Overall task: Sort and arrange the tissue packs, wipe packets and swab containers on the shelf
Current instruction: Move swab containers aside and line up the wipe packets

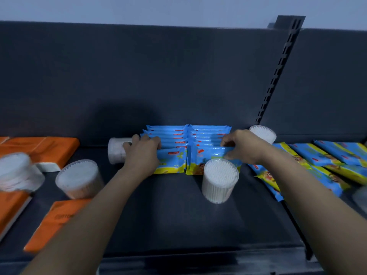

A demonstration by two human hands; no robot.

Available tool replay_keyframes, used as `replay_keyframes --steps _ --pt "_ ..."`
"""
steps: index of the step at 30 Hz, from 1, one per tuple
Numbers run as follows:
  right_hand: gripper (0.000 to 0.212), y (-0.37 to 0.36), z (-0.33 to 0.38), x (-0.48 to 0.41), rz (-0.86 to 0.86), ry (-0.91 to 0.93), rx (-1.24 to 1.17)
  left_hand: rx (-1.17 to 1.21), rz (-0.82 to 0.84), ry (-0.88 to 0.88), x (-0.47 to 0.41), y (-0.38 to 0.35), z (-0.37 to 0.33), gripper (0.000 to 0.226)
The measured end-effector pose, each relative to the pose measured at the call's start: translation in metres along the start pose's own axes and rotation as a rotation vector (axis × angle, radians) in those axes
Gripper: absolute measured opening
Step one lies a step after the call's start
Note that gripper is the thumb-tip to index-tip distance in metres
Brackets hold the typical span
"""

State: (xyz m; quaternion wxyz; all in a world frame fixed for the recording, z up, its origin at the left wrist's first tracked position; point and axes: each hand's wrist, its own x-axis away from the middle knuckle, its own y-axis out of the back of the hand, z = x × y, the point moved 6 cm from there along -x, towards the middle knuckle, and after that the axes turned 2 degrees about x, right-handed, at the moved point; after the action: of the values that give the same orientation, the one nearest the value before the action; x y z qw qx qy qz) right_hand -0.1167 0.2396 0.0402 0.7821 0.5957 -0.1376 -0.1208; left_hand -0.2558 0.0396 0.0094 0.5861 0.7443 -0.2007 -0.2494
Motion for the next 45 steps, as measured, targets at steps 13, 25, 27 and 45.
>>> replay_keyframes --steps 13,25,27,45 --pt "0.015 -0.012 0.004 -0.004 -0.053 0.025 0.04 -0.145 -0.099 -0.119 0.003 0.005 -0.014 0.046" --pt "0.017 0.007 -0.011 0.02 -0.179 0.003 -0.164 -0.056 -0.106 -0.115 0.026 0.016 -0.023 0.043" --pt "0.021 0.015 -0.022 0.031 -0.231 -0.014 -0.125 0.04 -0.181 -0.141 0.033 0.028 -0.04 0.037" --pt "0.051 0.004 -0.213 0.151 0.038 -0.375 -0.072 0.283 0.48 -0.631 0.04 -0.075 -0.307 0.052"
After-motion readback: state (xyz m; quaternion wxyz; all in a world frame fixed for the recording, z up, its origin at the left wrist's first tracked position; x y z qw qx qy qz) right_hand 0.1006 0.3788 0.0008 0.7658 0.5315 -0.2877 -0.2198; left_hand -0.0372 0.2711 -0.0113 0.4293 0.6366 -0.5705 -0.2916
